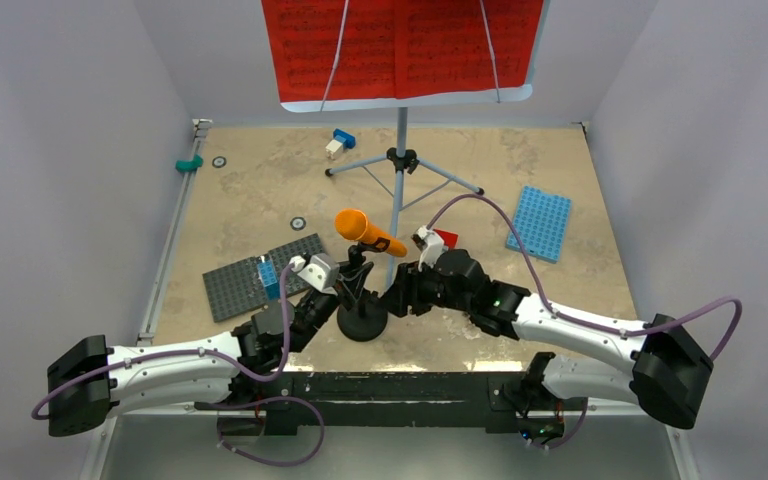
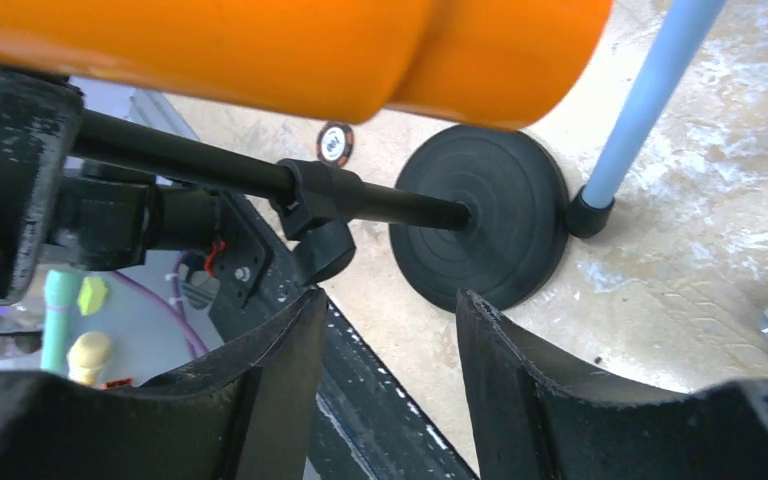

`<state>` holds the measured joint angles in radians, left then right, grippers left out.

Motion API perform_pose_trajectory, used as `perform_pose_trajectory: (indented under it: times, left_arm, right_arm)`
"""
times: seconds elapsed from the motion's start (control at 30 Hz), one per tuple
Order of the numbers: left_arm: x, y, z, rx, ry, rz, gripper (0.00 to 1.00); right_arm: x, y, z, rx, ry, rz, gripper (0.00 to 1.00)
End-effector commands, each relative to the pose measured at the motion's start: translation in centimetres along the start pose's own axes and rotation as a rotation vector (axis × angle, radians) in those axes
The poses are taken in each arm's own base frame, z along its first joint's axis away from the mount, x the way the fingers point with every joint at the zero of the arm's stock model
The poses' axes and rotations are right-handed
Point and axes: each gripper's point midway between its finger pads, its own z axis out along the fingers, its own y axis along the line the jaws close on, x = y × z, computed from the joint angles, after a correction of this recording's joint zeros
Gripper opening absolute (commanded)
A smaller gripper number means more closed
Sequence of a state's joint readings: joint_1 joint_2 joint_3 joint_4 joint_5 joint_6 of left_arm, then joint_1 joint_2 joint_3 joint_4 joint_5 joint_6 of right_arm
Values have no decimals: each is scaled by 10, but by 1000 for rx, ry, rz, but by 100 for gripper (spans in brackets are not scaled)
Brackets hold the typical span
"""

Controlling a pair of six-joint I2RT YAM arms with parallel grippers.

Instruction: Pack up the instrument practice props

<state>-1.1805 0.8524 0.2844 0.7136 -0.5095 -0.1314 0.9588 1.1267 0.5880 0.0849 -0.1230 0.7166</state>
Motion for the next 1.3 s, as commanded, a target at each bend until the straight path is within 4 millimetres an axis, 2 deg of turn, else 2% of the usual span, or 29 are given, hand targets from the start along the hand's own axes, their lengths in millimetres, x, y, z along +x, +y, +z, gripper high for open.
perform_pose_trajectory:
  times: [0.0, 0.23, 0.37, 0.43, 0.57, 0.67, 0.73, 0.9, 1.0, 1.27]
  left_arm:
    - [59, -14, -17, 71, 201, -26, 0]
    - [57, -16, -18, 74, 198, -27, 0]
    - [56, -17, -19, 77, 196, -25, 0]
    - [56, -17, -19, 79, 195, -26, 0]
    - [56, -18, -19, 80, 199, -23, 0]
    - [56, -18, -20, 79, 199, -26, 0]
    - [57, -17, -20, 71, 205, -24, 0]
    - [64, -12, -19, 37, 236, -23, 0]
    - [70, -11, -19, 22, 256, -24, 0]
    - [85, -12, -19, 16, 301, -25, 0]
  right_arm:
    - [-18, 32, -1, -153, -37, 65, 54]
    - [-26, 41, 0, -308, -34, 211, 58]
    - [-26, 40, 7, -330, -11, 249, 54]
    - [-26, 41, 8, -343, -6, 257, 47]
    - [-25, 41, 11, -360, -4, 255, 22]
    - [-24, 39, 12, -354, -6, 241, 7]
    - [-23, 36, 13, -346, -15, 203, 0]
    - [-21, 17, 14, -264, -81, 70, 0]
    - [-22, 1, 17, -129, -142, -58, 0]
    - [-19, -12, 10, 182, -252, -476, 0]
